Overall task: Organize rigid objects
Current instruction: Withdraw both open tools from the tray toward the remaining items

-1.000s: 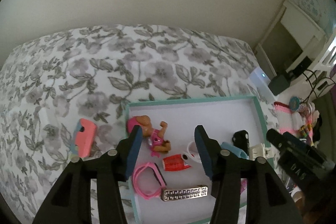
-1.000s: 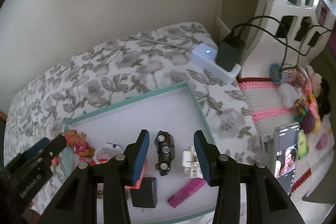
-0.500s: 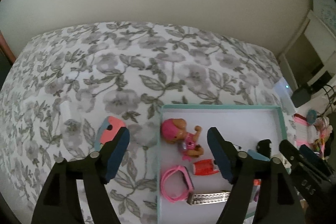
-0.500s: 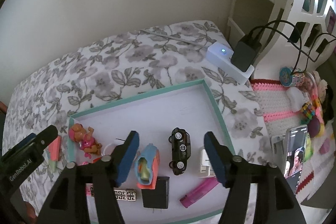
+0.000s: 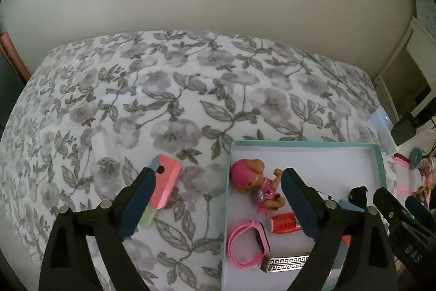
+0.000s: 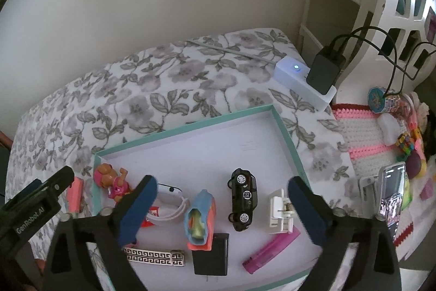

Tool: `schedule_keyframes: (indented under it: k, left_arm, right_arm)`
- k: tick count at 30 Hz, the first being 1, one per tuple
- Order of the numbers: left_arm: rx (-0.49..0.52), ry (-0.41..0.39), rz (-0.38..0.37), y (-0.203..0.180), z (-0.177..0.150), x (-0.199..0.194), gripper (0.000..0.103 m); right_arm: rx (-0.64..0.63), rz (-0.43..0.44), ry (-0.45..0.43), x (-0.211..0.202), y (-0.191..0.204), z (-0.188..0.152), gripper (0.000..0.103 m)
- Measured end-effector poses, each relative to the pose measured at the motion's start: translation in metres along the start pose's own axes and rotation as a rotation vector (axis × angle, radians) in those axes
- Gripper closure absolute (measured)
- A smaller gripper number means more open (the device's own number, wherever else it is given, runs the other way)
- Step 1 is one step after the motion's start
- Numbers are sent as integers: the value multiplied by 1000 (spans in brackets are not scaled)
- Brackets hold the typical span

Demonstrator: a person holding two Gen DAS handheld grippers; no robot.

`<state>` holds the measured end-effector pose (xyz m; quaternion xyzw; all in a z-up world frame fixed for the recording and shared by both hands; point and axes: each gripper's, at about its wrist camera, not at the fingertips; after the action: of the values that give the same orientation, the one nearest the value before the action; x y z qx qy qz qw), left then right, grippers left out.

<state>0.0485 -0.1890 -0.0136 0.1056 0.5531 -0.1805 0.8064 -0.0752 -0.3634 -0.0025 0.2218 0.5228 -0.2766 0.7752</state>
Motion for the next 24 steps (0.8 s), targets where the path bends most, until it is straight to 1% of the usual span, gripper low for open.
schedule_keyframes:
  k: [4, 10, 14, 19, 24]
  left_arm:
    - [-7, -13, 2, 5, 2, -2, 5]
    - [-18, -26, -2, 15, 5, -5, 5]
    - [-36, -33, -4, 26, 7, -6, 5]
    - [-79, -40, -8, 49, 11, -8, 5]
    - [-138, -35, 2, 87, 16, -9, 5]
  right_arm:
    - [-2, 3, -1, 0, 1, -1, 1]
    - [-17, -4, 2, 2, 8, -1, 0]
    - [-21, 9, -1, 1, 12, -1, 0]
    - [-45, 24, -1, 1, 27, -2, 0]
    - [-105, 41, -3, 2, 54, -5, 0]
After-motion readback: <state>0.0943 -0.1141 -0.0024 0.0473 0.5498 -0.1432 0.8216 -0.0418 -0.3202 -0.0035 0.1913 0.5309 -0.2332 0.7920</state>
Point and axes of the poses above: each gripper's, at about its wrist camera, not at the fingertips, and x roughly the way its jaws point, y to its left, z to its top, and after that the axes turned 7 degrees about y, right-handed
